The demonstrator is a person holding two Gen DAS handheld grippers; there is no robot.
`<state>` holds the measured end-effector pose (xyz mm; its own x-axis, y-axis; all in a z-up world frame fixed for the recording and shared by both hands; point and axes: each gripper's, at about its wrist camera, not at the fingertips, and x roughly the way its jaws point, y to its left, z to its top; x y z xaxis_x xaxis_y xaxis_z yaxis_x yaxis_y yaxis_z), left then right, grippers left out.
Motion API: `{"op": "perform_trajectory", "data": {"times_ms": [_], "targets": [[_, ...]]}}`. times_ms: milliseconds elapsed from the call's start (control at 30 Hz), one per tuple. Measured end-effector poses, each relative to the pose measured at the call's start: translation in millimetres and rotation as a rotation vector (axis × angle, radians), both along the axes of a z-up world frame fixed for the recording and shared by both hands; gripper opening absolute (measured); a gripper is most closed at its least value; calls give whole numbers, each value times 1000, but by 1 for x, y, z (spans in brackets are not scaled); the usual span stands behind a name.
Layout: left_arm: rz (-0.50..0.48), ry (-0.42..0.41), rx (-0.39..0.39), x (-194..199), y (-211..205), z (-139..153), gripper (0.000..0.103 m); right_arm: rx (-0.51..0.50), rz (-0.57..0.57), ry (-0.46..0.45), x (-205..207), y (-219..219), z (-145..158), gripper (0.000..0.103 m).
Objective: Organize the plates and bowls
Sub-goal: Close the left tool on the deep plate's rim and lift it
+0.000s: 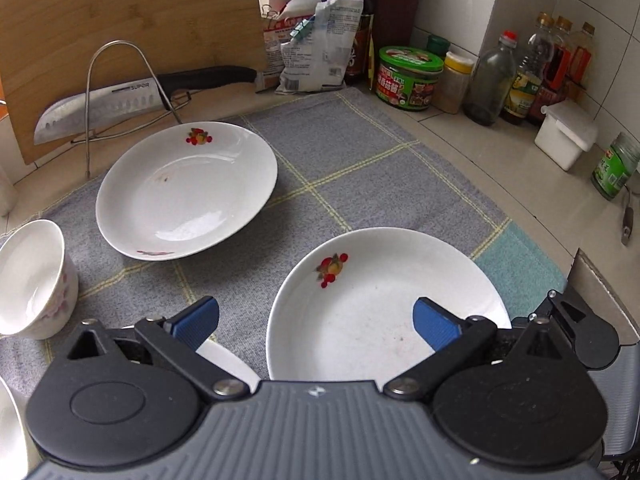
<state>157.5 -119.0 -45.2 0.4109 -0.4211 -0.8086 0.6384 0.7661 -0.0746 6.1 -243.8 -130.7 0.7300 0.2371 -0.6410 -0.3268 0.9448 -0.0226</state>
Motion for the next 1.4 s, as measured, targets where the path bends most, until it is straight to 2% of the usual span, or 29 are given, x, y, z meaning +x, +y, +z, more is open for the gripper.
{"op": "perform_trajectory", "data": {"times_ms": [233, 367, 533, 700, 1033, 1400], "targets": [[-96, 98, -1, 27, -11, -17, 102, 5, -12, -17, -2, 1, -2, 103], [-120, 172, -10, 38, -12, -25, 102, 4, -27, -17, -2, 2, -2, 103], [-168, 198, -8, 43, -18, -30, 102, 2, -30, -12, -1, 2, -2, 103], [-210, 268, -14, 48, -22, -35, 99, 4, -34, -17, -1, 2, -2, 103], [-258, 277, 4, 50, -28, -37, 89, 5, -42, -12, 0, 2, -2, 103], [-294, 295, 16, 55, -32, -42, 88, -8, -43, 17, 4, 1, 0, 103]]}}
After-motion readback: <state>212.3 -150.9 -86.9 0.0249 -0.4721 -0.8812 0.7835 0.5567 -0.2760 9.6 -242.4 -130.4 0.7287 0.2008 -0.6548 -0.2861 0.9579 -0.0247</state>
